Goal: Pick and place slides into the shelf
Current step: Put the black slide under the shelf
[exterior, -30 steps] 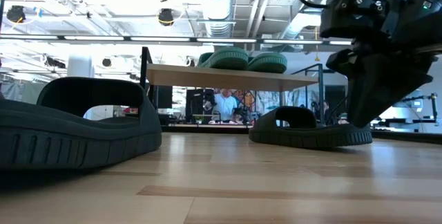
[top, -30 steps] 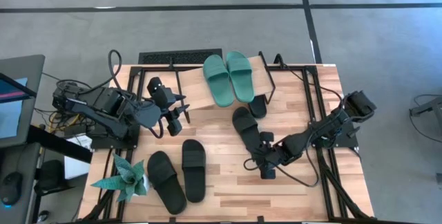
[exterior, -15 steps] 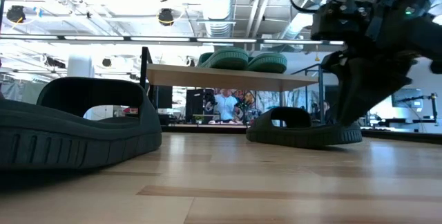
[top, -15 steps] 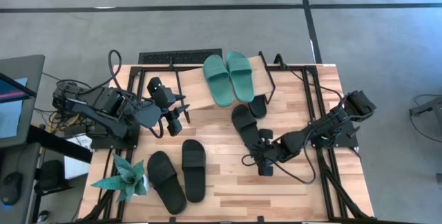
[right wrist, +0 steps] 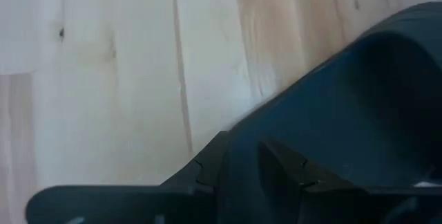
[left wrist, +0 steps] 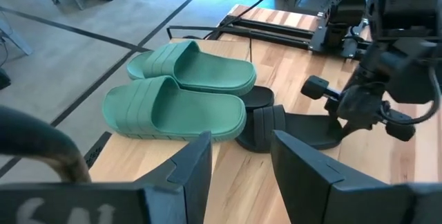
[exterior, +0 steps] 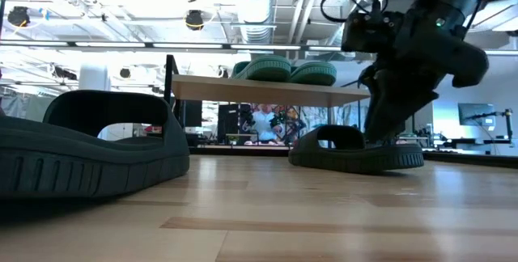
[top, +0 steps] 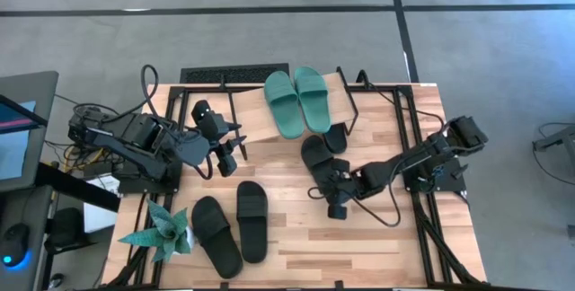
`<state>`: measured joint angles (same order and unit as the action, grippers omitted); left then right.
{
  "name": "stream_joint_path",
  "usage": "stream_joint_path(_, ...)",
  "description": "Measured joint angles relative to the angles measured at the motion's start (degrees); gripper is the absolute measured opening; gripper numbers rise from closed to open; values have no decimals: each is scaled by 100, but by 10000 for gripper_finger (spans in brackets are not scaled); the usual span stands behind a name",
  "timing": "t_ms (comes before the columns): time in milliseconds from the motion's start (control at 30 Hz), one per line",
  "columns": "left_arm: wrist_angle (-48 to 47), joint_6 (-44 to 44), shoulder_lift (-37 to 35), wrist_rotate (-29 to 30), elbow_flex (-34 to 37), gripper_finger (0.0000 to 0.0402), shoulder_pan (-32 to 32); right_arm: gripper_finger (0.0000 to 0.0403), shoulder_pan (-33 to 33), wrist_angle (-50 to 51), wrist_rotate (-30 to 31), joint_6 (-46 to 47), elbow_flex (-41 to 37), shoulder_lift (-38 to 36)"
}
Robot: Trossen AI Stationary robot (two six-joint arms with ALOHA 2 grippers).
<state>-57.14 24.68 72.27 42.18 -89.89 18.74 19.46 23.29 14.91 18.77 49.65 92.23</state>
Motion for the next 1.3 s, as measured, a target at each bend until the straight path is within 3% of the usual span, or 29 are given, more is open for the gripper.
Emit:
stream_joint_path(467,-103,57,-2,-90,0,139,46,65,279,228,-135,-160,34,122)
stream_joint_path(800,-183,97,-4,-88,4,139,46,65,182,180,-69,68,120,535)
stream_joint_path(1300,-216,125,-4,-83,4,139,46,65,-294,25,158,219,109,527)
